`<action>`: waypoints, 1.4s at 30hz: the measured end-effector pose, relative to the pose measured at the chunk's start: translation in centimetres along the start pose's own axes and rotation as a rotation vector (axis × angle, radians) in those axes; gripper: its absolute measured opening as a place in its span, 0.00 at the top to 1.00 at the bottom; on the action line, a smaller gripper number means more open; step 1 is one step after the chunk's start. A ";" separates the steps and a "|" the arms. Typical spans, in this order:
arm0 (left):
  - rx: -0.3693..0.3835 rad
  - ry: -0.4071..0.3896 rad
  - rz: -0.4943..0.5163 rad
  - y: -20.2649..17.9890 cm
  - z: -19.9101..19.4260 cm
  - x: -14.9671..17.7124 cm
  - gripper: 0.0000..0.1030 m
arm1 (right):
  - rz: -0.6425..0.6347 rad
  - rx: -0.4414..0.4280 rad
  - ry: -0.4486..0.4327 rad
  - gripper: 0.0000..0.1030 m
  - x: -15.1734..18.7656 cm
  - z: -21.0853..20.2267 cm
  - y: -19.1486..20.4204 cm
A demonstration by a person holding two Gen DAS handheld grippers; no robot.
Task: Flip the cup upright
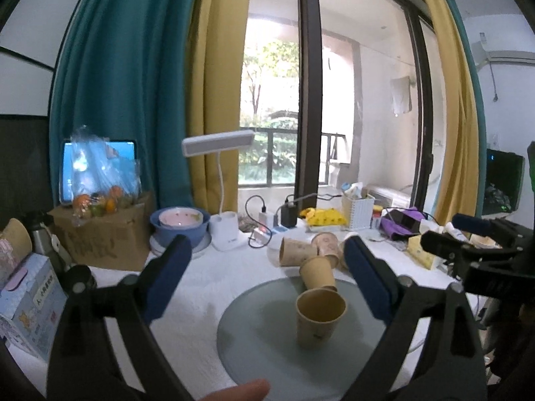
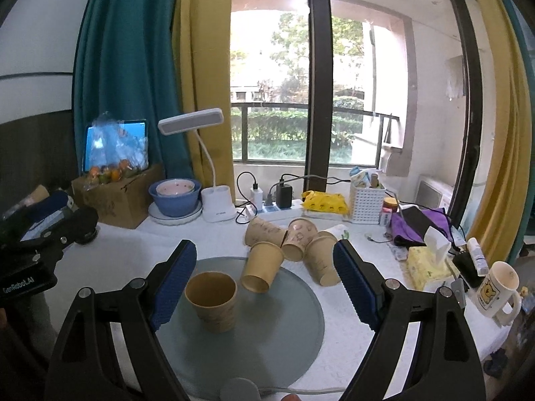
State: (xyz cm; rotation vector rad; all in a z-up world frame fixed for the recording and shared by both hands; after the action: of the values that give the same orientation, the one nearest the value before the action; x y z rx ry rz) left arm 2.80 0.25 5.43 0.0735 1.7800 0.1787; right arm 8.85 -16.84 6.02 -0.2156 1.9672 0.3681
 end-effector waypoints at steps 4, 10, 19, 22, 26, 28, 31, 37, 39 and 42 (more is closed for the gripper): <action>0.009 -0.017 0.001 -0.3 -0.2 -0.1 0.09 | 0.004 0.008 0.006 0.16 0.1 0.2 -0.5; 0.016 -0.014 0.040 -1.3 -0.1 0.1 0.09 | 0.001 0.011 0.008 0.16 0.2 0.5 -0.5; 0.030 -0.010 0.026 -1.6 -0.3 0.5 0.09 | 0.000 0.006 0.002 0.16 0.4 0.6 -0.3; 0.030 -0.008 0.029 -1.8 -0.4 0.5 0.09 | 0.000 0.005 -0.005 0.16 0.4 0.6 -0.4; 0.033 -0.004 0.022 -1.8 -0.4 0.6 0.09 | 0.000 0.005 -0.004 0.16 0.4 0.6 -0.4; 0.035 -0.003 0.020 -1.8 -0.4 0.6 0.09 | -0.001 0.005 -0.004 0.16 0.4 0.6 -0.4; 0.040 -0.002 0.020 -2.0 -0.4 0.7 0.09 | 0.000 0.005 -0.001 0.16 0.5 0.5 -0.4; 0.044 -0.001 0.019 -2.0 -0.4 0.8 0.09 | 0.000 0.004 0.001 0.16 0.5 0.6 -0.4; 0.046 0.000 0.017 -2.0 -0.4 0.9 0.09 | -0.002 0.002 0.002 0.16 0.6 0.6 -0.4; 0.050 0.001 0.009 -2.0 -0.5 1.0 0.09 | -0.002 0.002 0.003 0.16 0.6 0.6 -0.4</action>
State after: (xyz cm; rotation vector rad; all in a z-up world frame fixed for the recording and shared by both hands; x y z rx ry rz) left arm 2.25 -1.63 4.25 0.1178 1.7855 0.1410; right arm 9.25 -16.95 5.13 -0.2165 1.9698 0.3649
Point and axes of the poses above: each gripper's, at about its wrist camera, not at the fingertips, and z roughly the way its jaws point, y to its left, x to its underside, the point moved 6 cm from there along z, roughly the way its jaws point, and after that the axes turned 13 degrees about z, right-handed, at the moved point
